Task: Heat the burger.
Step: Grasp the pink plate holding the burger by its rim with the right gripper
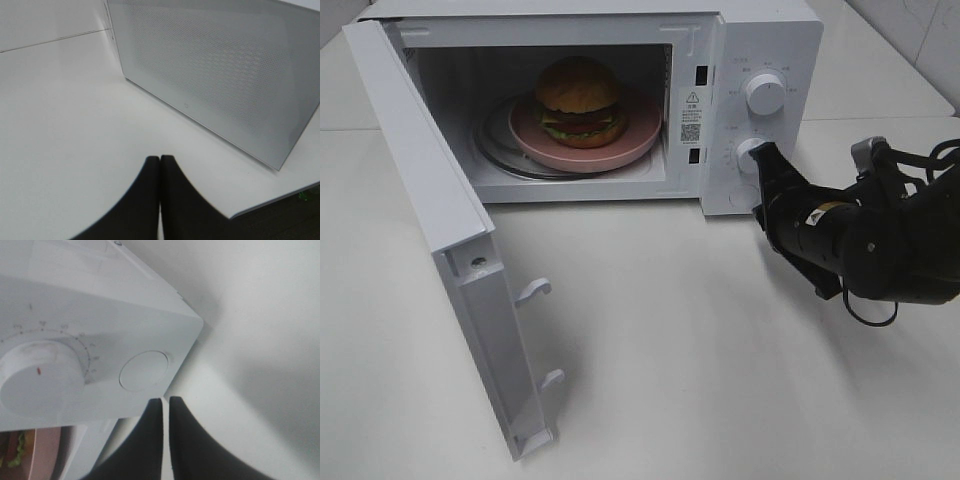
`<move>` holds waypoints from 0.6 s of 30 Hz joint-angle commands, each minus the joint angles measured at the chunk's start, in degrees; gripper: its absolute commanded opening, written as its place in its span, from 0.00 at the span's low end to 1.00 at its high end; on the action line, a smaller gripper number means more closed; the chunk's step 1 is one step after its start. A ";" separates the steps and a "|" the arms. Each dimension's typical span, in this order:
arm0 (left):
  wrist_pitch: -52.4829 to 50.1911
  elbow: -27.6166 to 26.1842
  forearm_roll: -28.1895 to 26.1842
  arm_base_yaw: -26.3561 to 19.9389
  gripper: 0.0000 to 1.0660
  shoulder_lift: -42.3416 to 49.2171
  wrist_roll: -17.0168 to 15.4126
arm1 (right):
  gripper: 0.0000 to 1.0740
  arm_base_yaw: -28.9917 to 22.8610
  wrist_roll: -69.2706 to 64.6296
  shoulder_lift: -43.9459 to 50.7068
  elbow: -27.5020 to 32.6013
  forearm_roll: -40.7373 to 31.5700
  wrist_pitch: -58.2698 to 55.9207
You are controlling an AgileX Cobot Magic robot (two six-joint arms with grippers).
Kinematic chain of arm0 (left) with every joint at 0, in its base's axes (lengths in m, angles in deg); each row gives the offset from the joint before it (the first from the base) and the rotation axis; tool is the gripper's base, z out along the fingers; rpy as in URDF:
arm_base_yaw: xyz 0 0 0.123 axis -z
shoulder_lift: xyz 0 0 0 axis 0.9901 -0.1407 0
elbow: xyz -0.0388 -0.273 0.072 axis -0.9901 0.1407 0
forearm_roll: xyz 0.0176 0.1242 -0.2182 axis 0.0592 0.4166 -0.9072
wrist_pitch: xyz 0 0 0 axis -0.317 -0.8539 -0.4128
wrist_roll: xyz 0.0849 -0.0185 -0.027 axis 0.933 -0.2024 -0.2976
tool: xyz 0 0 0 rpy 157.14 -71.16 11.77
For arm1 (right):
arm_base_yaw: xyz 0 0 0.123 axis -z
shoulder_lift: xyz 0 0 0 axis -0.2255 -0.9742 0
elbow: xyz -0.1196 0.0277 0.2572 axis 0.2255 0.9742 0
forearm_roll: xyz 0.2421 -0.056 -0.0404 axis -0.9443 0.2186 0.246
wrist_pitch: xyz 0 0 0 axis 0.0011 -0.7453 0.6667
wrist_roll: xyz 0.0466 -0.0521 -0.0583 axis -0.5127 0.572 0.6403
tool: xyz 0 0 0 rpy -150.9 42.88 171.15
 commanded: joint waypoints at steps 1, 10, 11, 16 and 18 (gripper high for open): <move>-0.80 0.23 -0.52 -0.17 0.00 1.09 -0.17 | 0.05 0.06 4.07 0.69 1.03 6.93 4.35; -0.80 0.23 -0.52 -0.17 0.00 1.09 -0.17 | 0.07 0.06 28.93 0.69 1.20 18.91 10.89; -0.80 0.23 -0.52 -0.17 0.00 1.09 -0.17 | 0.07 0.06 28.93 0.69 1.20 18.91 10.89; -0.80 0.23 -0.52 -0.17 0.00 1.09 -0.17 | 0.08 0.06 41.25 0.69 1.20 18.91 9.74; -0.80 0.23 -0.52 -0.17 0.00 1.09 -0.17 | 0.09 0.06 46.58 0.80 1.20 18.91 8.54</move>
